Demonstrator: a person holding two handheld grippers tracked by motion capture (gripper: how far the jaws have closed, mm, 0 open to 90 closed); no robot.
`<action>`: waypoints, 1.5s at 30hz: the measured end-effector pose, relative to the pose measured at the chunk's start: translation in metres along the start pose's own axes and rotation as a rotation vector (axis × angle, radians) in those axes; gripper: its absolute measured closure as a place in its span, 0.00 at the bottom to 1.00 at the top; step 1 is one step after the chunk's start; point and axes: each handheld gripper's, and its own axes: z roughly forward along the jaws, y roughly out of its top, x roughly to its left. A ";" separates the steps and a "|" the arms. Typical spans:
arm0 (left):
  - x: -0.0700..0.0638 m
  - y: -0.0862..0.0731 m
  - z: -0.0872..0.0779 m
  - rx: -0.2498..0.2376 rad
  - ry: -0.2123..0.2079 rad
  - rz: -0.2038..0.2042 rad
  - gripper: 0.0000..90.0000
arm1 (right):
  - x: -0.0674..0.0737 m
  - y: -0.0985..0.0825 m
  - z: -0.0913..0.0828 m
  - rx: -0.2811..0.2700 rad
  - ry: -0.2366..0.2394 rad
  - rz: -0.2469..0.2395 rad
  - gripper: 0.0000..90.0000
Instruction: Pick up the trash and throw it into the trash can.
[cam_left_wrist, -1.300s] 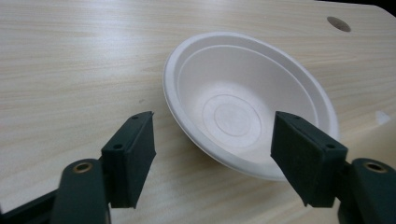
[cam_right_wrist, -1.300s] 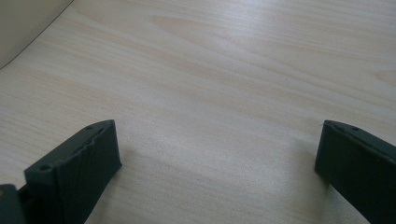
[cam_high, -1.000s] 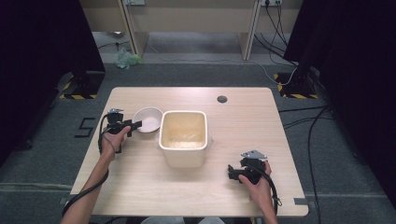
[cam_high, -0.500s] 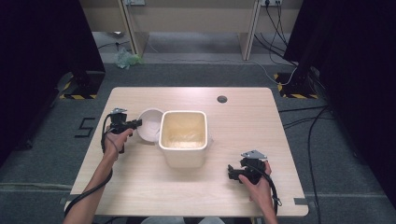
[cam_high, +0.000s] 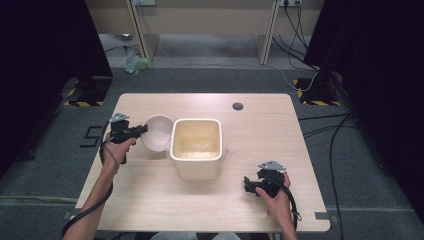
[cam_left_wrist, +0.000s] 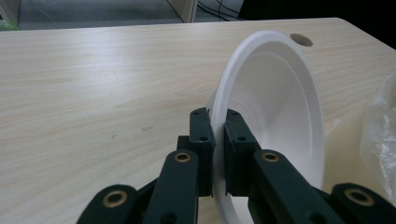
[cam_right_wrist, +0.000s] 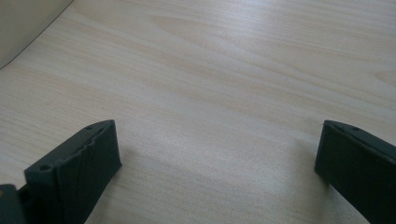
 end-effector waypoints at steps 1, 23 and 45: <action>0.000 0.000 -0.003 -0.005 -0.001 -0.001 0.93 | 0.000 0.000 0.000 0.000 0.000 0.000 0.00; -0.002 0.003 -0.054 -0.085 -0.007 0.025 0.93 | 0.000 0.000 0.000 0.000 0.000 0.001 0.00; -0.012 0.028 -0.085 -0.142 -0.061 0.073 0.93 | 0.000 0.000 0.000 0.000 0.000 0.000 0.00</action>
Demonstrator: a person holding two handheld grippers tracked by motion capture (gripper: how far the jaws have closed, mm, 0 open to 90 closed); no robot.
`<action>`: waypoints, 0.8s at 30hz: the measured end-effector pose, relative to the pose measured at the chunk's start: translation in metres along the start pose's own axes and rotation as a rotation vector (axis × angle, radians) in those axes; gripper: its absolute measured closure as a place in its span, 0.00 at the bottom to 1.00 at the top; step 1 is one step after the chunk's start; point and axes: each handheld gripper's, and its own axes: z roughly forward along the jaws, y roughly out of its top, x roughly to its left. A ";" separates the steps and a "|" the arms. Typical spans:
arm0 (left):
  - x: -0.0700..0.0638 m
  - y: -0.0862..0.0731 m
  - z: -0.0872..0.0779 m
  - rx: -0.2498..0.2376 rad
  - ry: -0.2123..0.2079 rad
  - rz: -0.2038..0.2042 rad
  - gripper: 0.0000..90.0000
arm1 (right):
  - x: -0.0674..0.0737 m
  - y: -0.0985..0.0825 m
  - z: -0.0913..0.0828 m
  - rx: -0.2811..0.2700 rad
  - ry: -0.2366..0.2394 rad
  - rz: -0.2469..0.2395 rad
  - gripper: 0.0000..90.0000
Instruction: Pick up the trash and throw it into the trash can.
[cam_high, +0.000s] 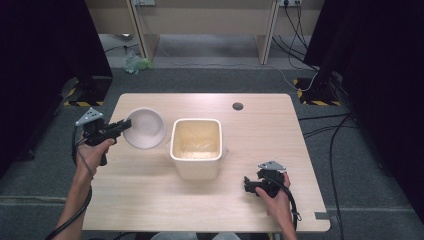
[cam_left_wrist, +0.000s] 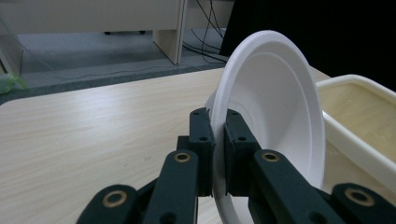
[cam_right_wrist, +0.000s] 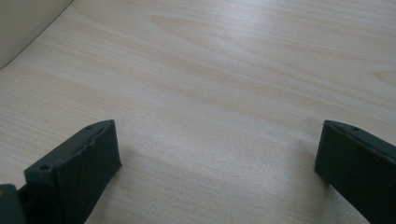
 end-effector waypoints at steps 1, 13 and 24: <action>-0.002 0.002 -0.001 -0.005 -0.008 0.002 0.93 | 0.000 0.000 0.000 0.000 0.000 0.000 0.00; -0.028 0.024 -0.004 -0.041 -0.093 0.045 0.93 | 0.000 0.000 0.000 0.000 0.000 0.001 0.00; -0.064 0.042 0.012 -0.044 -0.161 0.108 0.93 | 0.000 0.000 0.000 0.000 0.000 0.000 0.00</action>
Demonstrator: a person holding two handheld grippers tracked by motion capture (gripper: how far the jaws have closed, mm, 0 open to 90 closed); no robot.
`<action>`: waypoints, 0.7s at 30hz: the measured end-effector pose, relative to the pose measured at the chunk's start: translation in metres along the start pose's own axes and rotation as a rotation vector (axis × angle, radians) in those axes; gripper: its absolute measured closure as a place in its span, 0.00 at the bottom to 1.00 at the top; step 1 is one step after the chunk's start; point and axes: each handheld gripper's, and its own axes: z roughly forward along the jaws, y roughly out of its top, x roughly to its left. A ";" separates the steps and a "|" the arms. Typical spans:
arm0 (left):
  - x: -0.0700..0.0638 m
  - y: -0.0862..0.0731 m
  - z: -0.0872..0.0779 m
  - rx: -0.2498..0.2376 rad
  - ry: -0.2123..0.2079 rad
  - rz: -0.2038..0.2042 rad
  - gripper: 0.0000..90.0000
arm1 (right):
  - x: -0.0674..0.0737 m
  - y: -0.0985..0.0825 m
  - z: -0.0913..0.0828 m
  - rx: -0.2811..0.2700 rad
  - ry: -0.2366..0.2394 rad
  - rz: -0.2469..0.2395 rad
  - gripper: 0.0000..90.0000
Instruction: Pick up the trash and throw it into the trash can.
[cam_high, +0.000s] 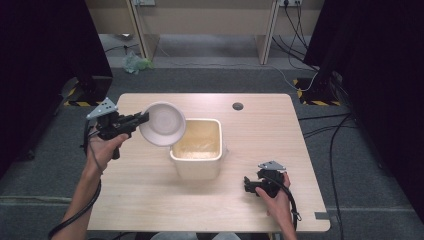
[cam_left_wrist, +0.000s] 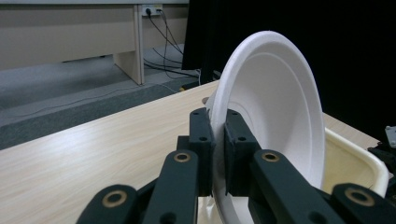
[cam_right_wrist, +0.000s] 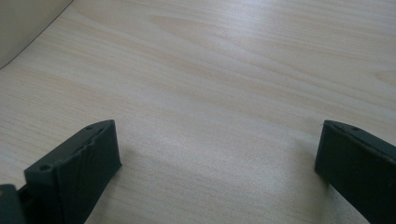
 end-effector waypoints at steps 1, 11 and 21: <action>-0.003 0.001 0.003 0.004 -0.008 0.004 0.93 | 0.000 0.000 0.000 0.000 0.000 0.001 0.00; -0.022 0.002 0.031 0.030 -0.054 0.017 0.93 | 0.000 0.000 0.000 0.000 0.000 0.001 0.00; -0.033 0.000 0.052 0.061 -0.077 0.027 0.93 | 0.000 0.000 0.000 0.000 0.000 0.001 0.00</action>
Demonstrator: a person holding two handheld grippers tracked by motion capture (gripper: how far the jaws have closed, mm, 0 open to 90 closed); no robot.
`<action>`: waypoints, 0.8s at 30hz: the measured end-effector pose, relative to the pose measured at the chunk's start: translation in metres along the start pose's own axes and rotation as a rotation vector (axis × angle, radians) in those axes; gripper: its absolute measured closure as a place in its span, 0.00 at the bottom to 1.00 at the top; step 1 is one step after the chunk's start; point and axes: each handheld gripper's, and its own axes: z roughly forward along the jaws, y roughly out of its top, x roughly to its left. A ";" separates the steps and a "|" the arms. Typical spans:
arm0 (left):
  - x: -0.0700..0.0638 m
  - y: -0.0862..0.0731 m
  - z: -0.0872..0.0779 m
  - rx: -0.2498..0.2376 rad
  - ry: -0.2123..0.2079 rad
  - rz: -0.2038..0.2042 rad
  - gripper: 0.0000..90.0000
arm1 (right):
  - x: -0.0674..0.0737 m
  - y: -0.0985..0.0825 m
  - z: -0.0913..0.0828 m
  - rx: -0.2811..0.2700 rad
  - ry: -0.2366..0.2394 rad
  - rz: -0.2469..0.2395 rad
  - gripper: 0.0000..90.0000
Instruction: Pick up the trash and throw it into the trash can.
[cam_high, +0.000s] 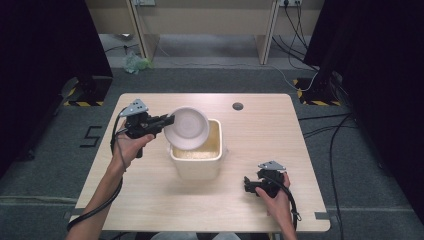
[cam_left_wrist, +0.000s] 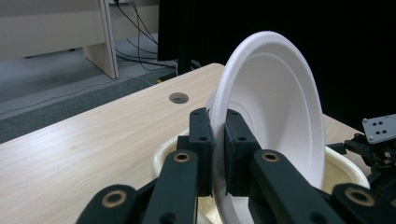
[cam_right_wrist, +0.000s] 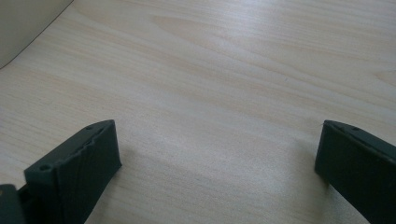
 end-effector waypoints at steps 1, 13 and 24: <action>-0.001 -0.001 0.002 0.006 -0.001 0.001 0.93 | 0.000 0.000 0.000 0.000 0.000 -0.001 0.00; -0.007 -0.012 0.021 0.057 -0.020 0.004 0.92 | 0.000 0.000 0.000 0.000 0.000 0.002 0.00; -0.004 -0.013 0.020 0.076 -0.018 -0.047 0.51 | 0.000 0.000 0.000 0.000 0.000 0.000 0.00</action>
